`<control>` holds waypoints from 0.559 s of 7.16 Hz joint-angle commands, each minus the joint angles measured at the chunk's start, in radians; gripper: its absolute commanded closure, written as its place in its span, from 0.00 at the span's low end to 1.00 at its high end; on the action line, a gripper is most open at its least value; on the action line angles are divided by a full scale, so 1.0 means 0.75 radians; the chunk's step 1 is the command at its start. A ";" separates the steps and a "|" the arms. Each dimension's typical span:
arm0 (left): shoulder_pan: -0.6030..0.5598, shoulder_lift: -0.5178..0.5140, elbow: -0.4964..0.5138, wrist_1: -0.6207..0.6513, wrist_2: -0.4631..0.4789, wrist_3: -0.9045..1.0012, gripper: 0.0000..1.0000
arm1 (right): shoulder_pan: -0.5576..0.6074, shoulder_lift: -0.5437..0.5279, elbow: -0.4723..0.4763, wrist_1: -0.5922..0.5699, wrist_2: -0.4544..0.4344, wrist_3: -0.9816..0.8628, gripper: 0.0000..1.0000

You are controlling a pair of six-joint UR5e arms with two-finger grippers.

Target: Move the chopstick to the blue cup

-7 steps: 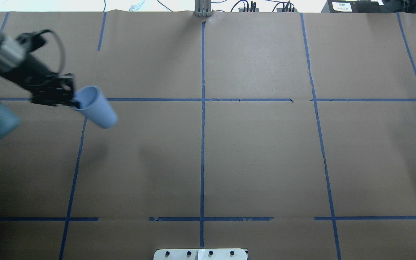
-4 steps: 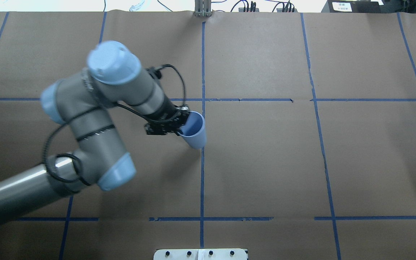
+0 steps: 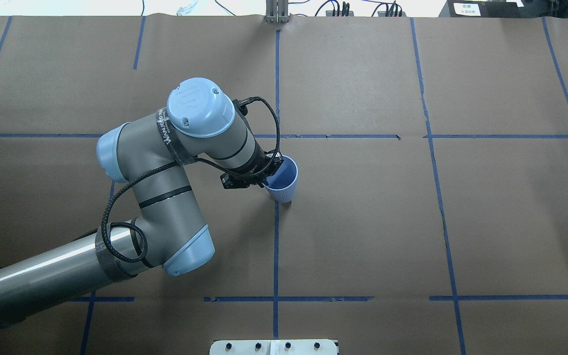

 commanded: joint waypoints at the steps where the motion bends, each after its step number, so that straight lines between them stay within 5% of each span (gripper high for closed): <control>1: 0.024 -0.004 -0.005 0.048 0.092 0.025 0.98 | 0.000 0.000 0.000 -0.001 0.000 0.000 0.01; 2: 0.036 0.000 -0.003 0.048 0.092 0.025 0.91 | 0.000 -0.002 0.000 -0.001 0.000 0.000 0.01; 3: 0.042 -0.004 -0.005 0.048 0.092 0.025 0.72 | 0.000 -0.002 0.000 -0.001 0.000 0.000 0.01; 4: 0.042 -0.004 -0.005 0.048 0.092 0.025 0.06 | 0.000 -0.002 0.000 -0.001 0.000 0.002 0.01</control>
